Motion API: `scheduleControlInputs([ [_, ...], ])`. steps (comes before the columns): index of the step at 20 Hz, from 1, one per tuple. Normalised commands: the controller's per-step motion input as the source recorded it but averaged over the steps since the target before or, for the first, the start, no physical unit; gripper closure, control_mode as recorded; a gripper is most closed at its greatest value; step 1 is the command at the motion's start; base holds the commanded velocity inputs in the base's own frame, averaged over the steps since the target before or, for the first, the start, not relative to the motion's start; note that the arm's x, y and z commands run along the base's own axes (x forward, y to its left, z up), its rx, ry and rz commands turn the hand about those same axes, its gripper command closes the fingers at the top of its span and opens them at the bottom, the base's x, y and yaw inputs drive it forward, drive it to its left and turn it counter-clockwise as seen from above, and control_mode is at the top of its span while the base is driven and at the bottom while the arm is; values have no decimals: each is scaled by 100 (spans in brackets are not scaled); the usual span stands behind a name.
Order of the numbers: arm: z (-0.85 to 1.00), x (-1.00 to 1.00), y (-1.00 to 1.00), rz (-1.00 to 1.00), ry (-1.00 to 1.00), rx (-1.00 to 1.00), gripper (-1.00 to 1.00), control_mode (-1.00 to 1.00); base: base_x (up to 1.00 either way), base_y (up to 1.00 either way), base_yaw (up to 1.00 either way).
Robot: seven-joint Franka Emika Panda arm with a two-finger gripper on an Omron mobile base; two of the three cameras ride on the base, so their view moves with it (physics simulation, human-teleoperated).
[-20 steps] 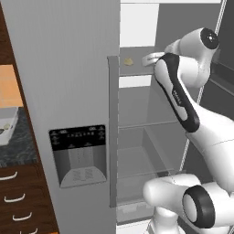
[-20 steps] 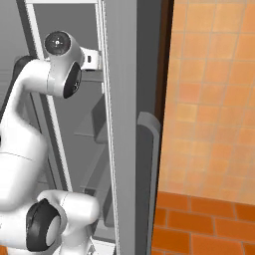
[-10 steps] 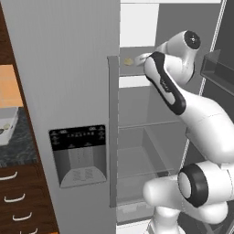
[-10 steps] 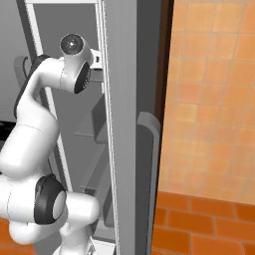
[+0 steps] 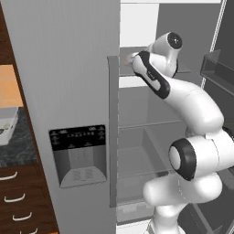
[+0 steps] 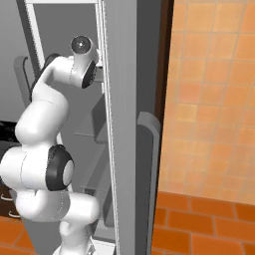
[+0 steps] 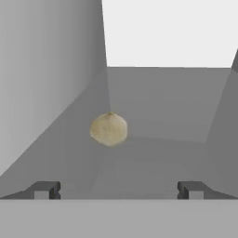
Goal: Place one garlic and one fish in each tupperware on the nearby counter, to pack two identical lunches.
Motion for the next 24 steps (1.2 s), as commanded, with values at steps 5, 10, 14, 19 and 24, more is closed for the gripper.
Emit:
scheduleControlInputs([
  [5,-5,75,9,0,4,0,-100,-100,0,0,0],
  [10,-29,68,19,0,2,-2,-100,-100,0,0,0],
  [14,-1,56,13,0,1,0,-100,-100,0,0,0],
  [19,-14,4,11,0,4,-1,-100,-100,0,0,0],
  [24,-48,2,24,0,4,-3,100,-100,0,0,0],
])
